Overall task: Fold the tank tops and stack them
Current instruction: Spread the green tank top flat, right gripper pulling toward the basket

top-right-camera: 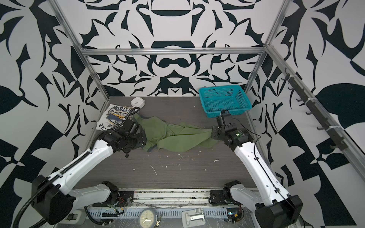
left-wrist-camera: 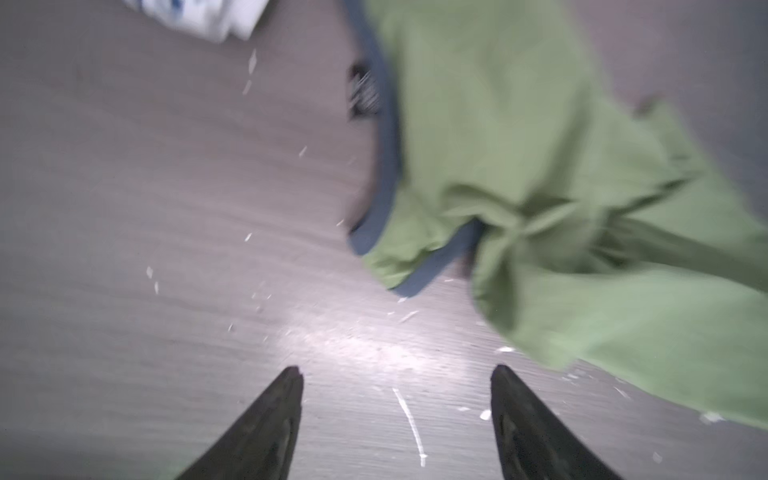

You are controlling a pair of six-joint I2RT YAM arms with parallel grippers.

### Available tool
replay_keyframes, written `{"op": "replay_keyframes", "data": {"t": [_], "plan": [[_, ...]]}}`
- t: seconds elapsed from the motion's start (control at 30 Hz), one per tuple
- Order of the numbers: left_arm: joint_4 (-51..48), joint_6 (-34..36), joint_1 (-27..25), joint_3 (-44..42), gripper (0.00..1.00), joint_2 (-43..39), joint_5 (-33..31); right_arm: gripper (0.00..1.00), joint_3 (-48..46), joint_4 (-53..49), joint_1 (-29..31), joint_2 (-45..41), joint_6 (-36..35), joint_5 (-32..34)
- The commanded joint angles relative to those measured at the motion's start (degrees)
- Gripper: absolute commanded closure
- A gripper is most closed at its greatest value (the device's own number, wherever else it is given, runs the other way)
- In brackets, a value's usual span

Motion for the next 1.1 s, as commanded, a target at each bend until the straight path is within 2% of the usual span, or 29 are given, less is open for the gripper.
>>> {"op": "replay_keyframes", "data": {"t": [0.0,0.1,0.43,0.63,0.8,0.9,1.07], "plan": [[5.4,-6.6,2.1,-5.0,0.30,1.7,4.4,1.00,0.0,2.4,-0.4,0.0,0.5,0.2],[11.4,-6.9,3.2,-6.5,0.34,5.4,6.9,1.00,-0.5,2.4,-0.4,-0.6,0.5,0.0],[18.9,-5.7,3.3,-4.4,0.48,16.3,11.9,1.00,-3.0,3.0,-0.5,-1.6,1.3,-1.7],[19.7,-5.9,3.2,-4.5,0.65,19.5,13.4,1.00,-2.7,3.2,-0.5,-1.0,1.2,-2.0],[19.4,-5.5,3.2,-4.8,0.84,19.0,13.3,1.00,-2.4,2.8,-0.5,-1.1,1.0,-0.8],[16.0,-4.2,3.3,-3.3,1.00,17.1,10.7,1.00,-1.9,2.1,-0.8,-1.6,0.7,0.5],[5.2,-0.3,4.8,3.4,1.00,6.6,2.1,1.00,2.8,-2.1,-1.9,-1.9,-1.3,6.3]]}}
